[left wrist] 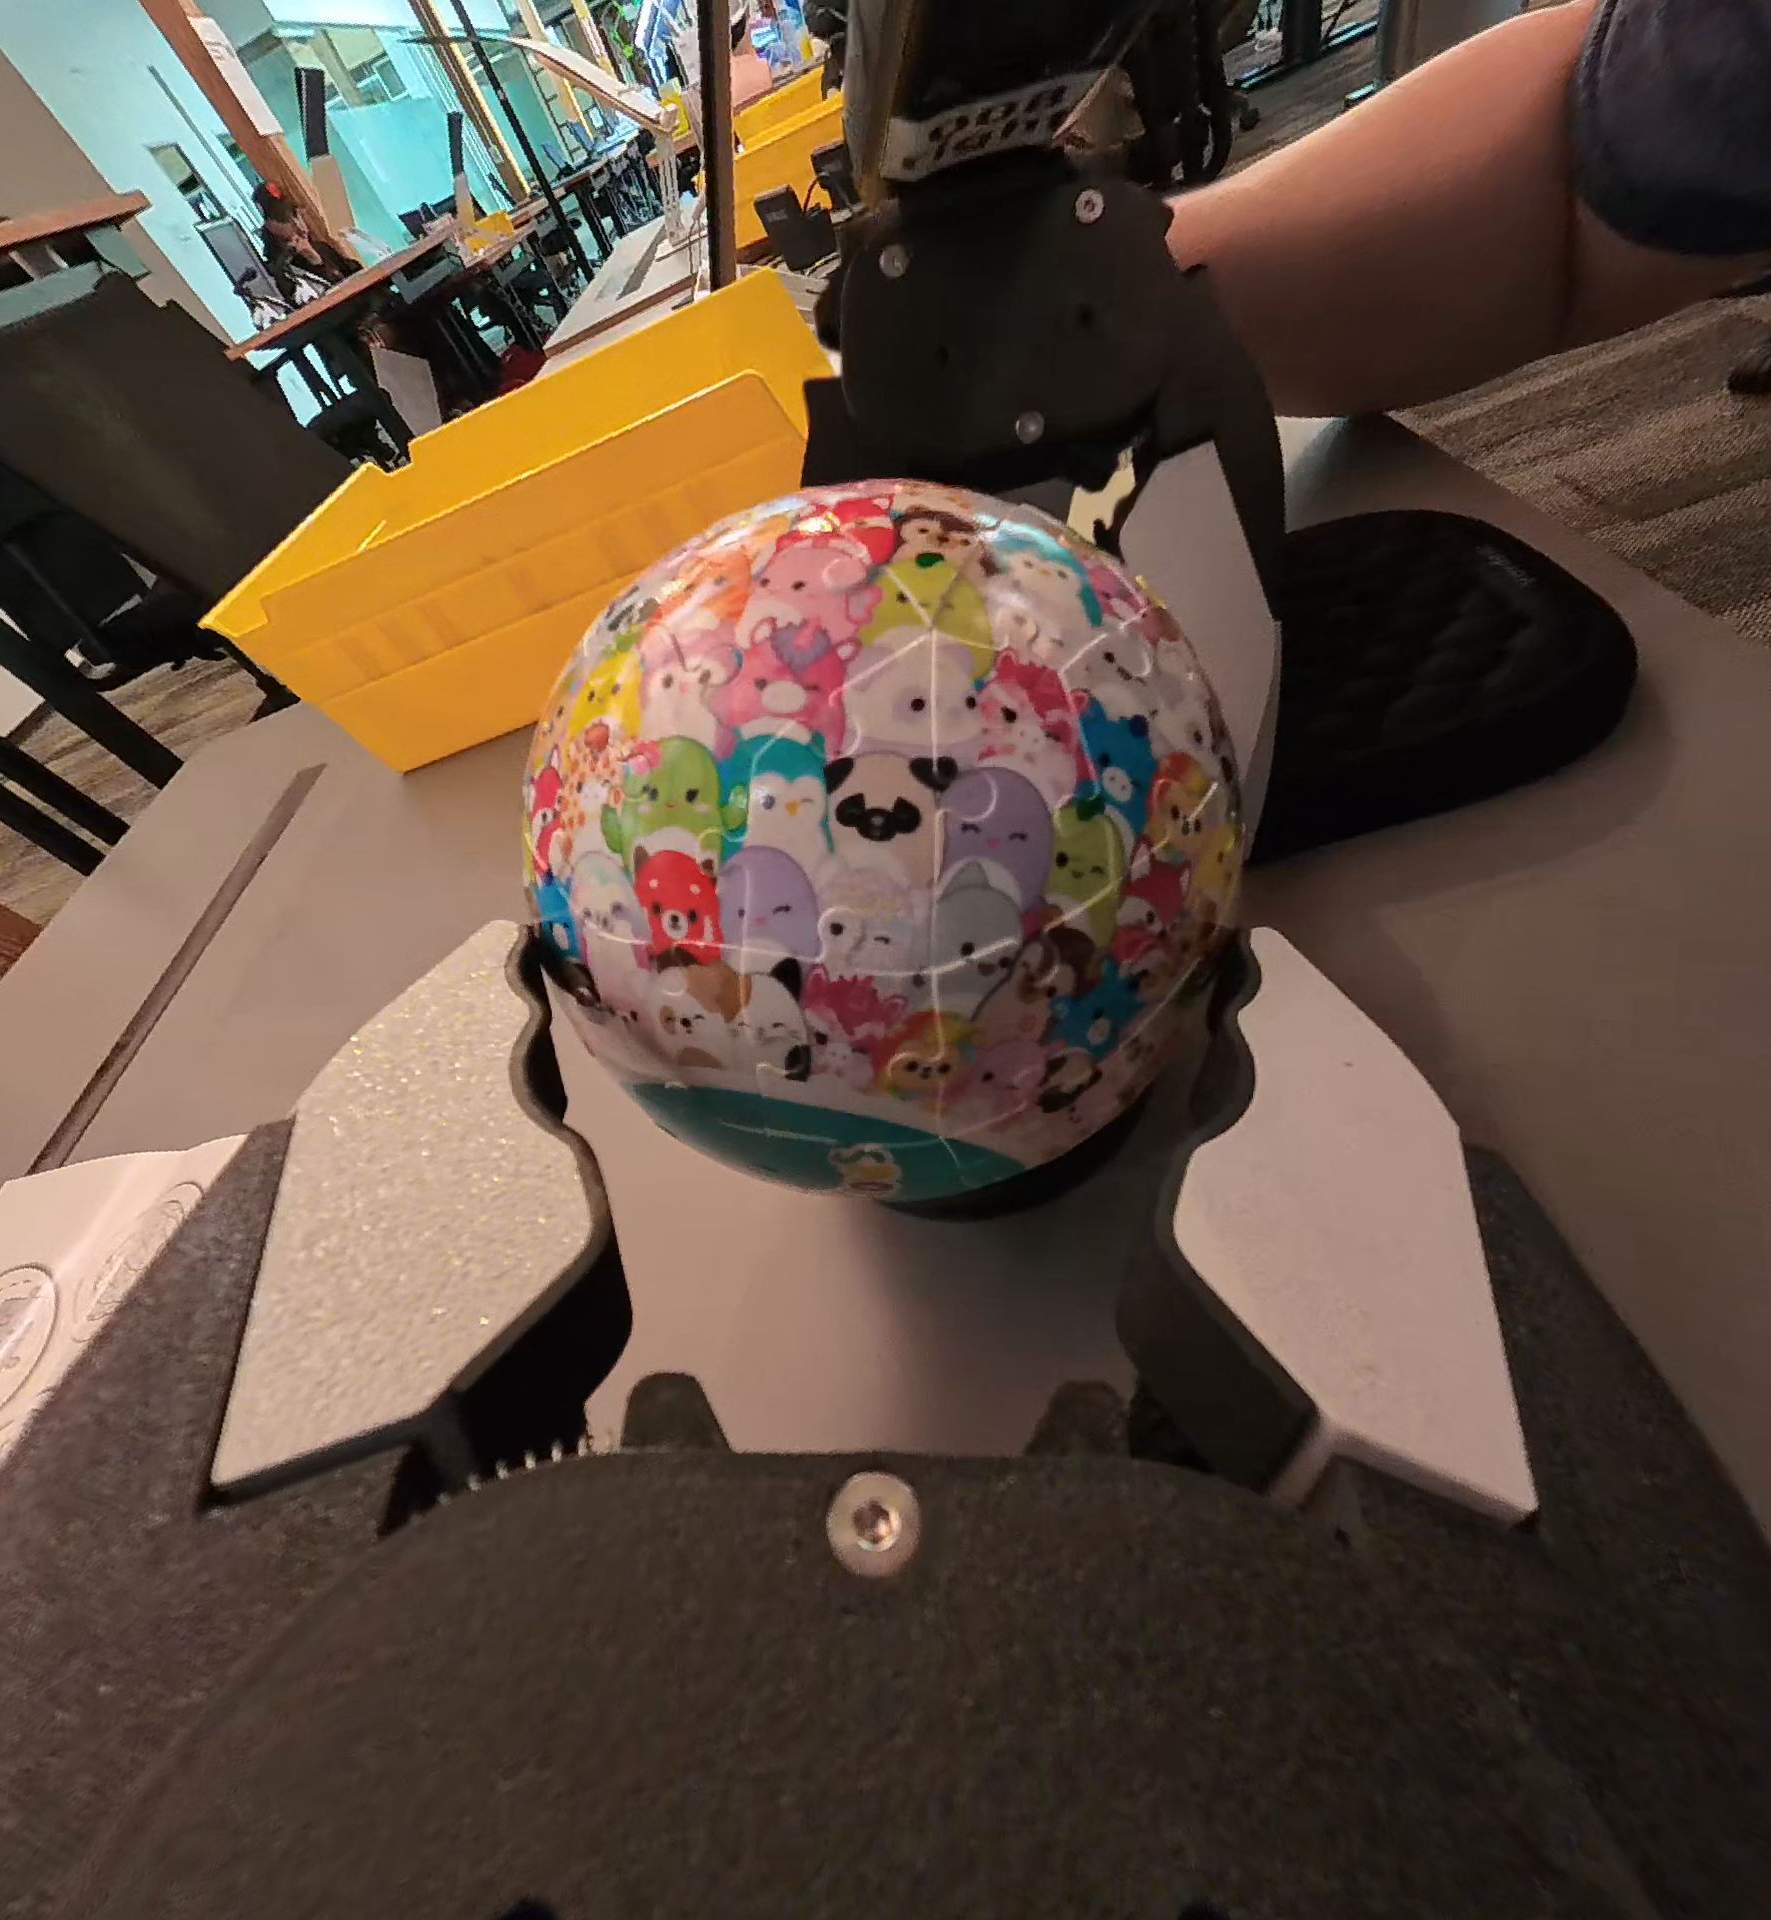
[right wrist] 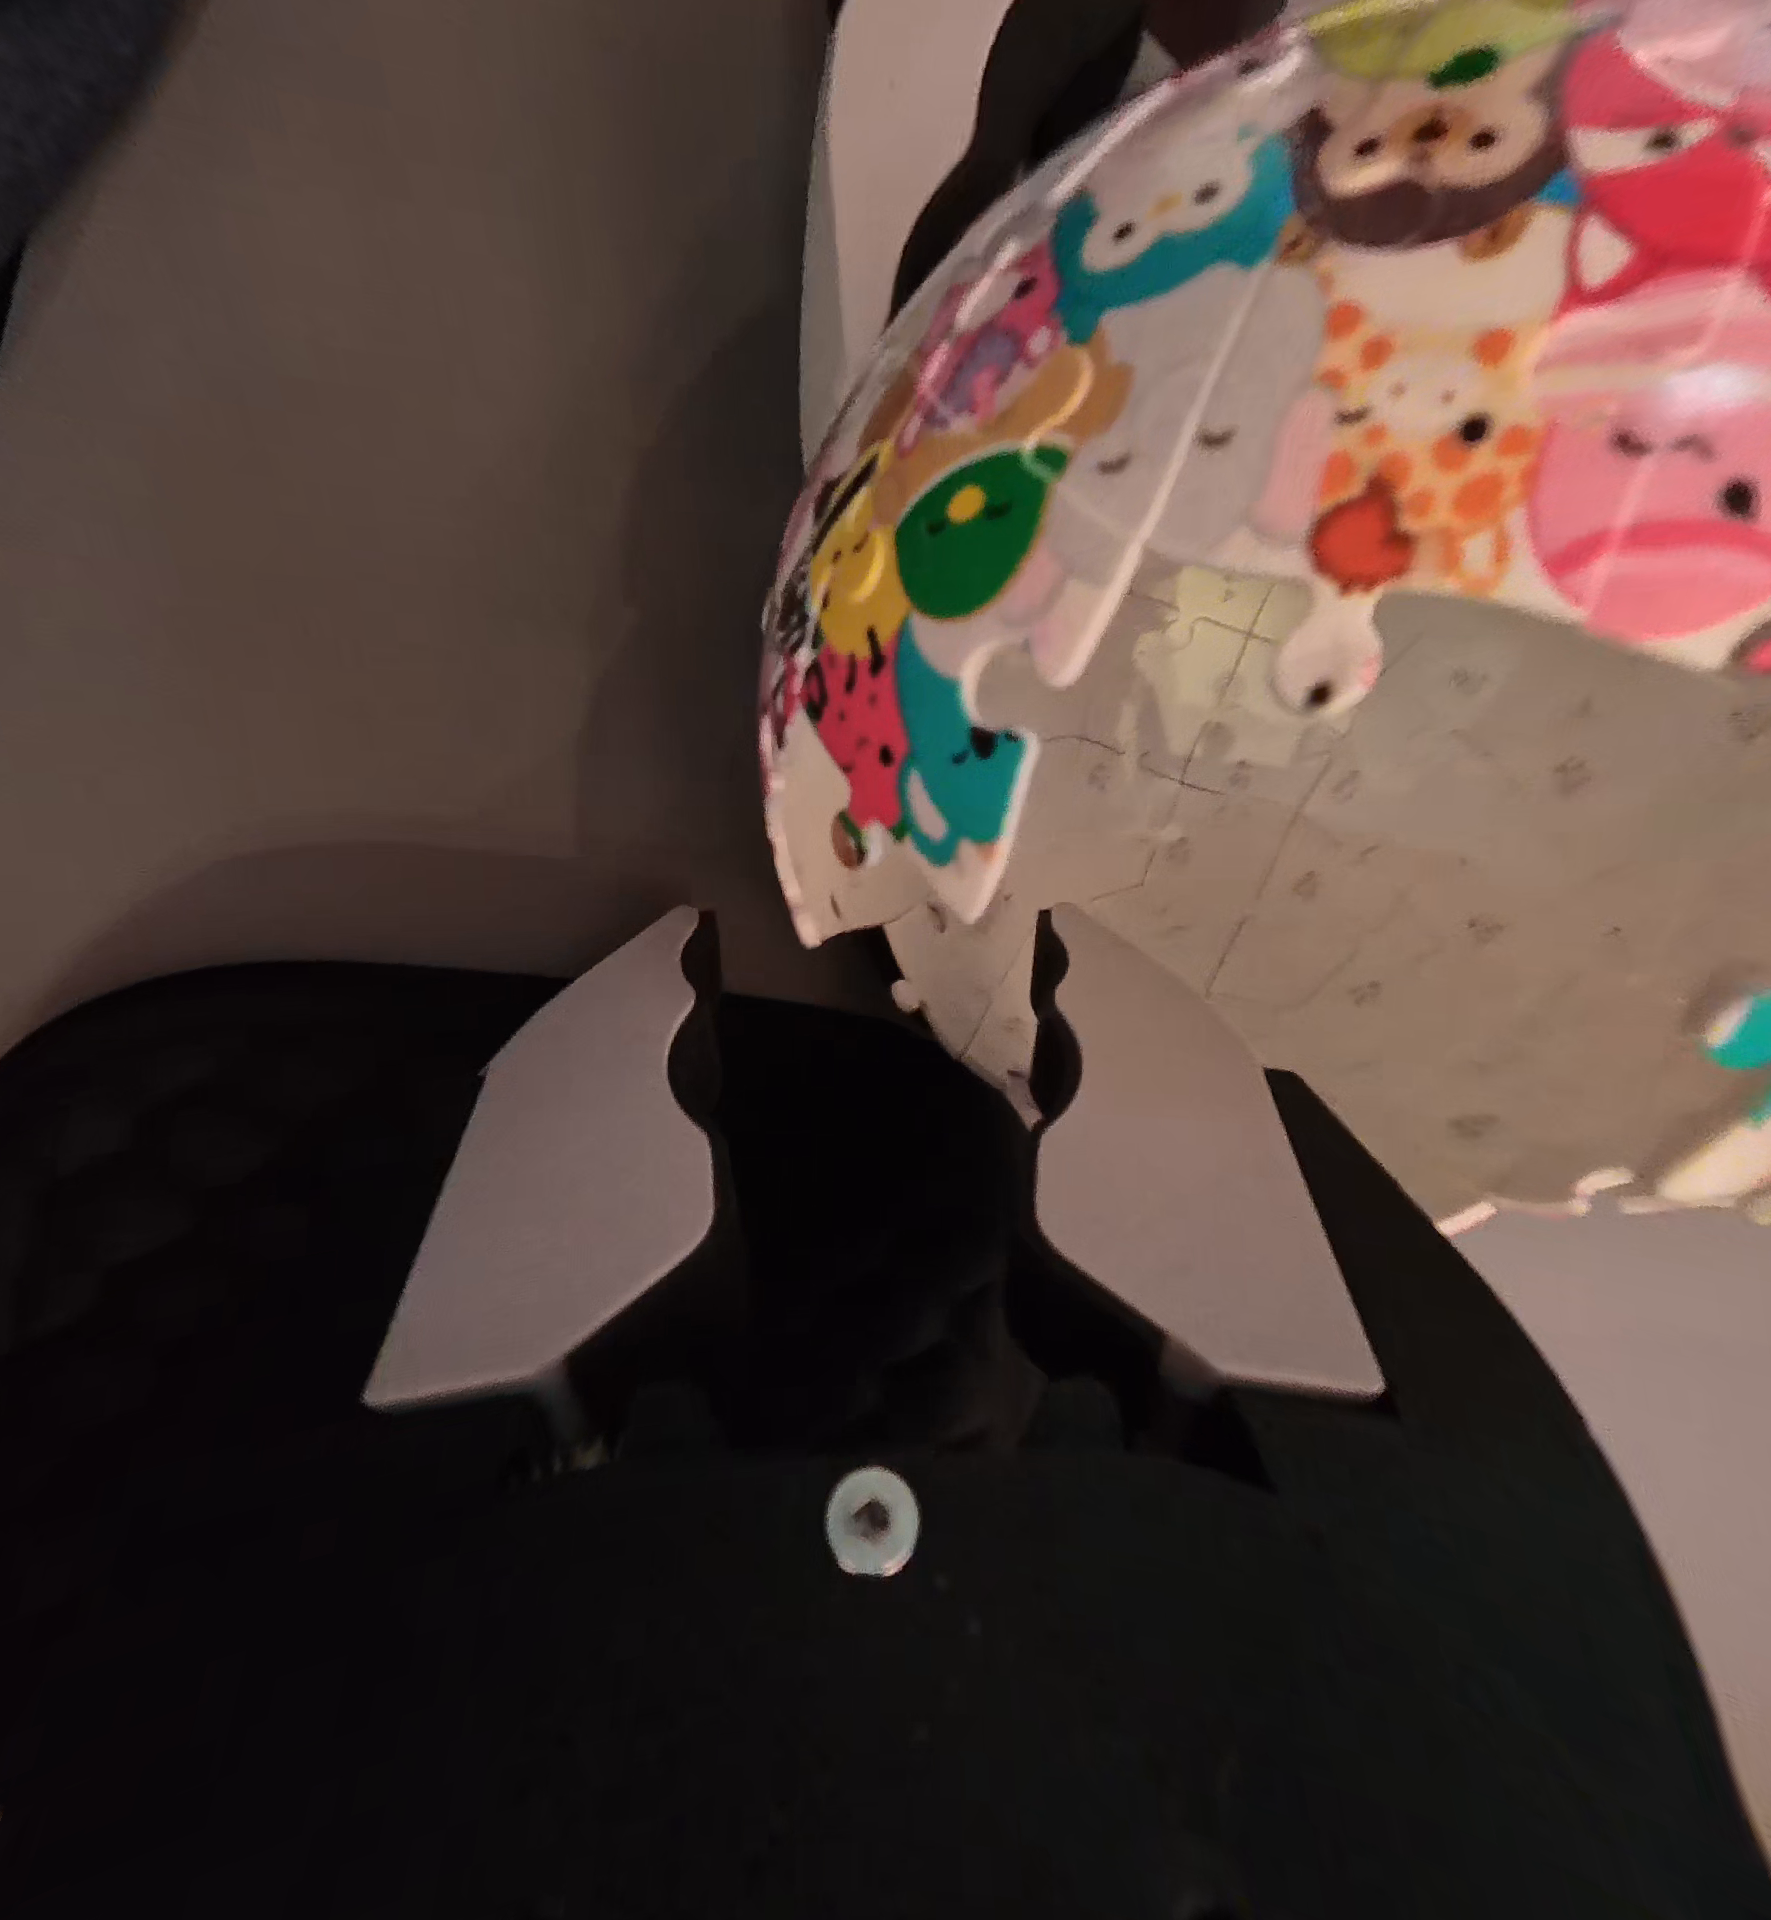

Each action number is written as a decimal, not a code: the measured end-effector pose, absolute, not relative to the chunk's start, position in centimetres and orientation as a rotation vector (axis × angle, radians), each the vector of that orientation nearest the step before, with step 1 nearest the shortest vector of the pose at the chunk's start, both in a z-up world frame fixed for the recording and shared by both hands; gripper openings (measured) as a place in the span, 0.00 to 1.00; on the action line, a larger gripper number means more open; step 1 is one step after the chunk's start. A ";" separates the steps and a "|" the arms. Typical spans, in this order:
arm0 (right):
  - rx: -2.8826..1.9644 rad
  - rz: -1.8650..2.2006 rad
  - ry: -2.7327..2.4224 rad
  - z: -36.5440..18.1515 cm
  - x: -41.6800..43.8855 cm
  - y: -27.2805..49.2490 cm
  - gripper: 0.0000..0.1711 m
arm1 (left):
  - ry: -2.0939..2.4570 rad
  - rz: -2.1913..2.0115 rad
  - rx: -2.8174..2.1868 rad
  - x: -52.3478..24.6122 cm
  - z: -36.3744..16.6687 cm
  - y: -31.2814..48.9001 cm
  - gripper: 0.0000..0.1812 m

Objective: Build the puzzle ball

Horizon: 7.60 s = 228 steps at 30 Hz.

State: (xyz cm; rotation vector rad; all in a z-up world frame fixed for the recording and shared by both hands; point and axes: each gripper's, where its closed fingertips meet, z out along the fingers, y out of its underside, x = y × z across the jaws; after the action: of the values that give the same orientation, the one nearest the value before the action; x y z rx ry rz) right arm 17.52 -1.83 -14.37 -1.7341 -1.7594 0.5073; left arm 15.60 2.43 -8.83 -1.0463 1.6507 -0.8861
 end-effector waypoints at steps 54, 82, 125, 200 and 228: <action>-1.751 0.371 -1.959 -15.6 17.1 -3.1 0.38 | 1.660 -0.928 -1.053 15.5 -8.8 2.4 0.66; -1.799 0.334 -1.933 -15.7 17.0 -3.0 0.37 | 1.669 -0.934 -1.054 15.5 -8.9 2.5 0.66; -1.715 0.505 -1.610 -13.1 18.3 -2.6 0.40 | 1.652 -0.993 -1.071 15.8 -9.3 2.2 0.74; -1.538 0.188 -1.670 -13.3 16.0 -1.9 0.10 | 1.645 -1.252 -1.246 16.2 -8.9 2.3 0.69; -1.518 0.107 -1.596 -13.0 16.0 -1.7 0.09 | 1.686 -1.243 -1.232 15.6 -9.2 2.2 0.69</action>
State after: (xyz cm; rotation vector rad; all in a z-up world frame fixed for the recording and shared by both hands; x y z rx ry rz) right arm 15.96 -1.74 -12.98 -1.5175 -1.5957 0.1074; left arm 15.65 2.21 -9.25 -1.2323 1.6863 -1.2428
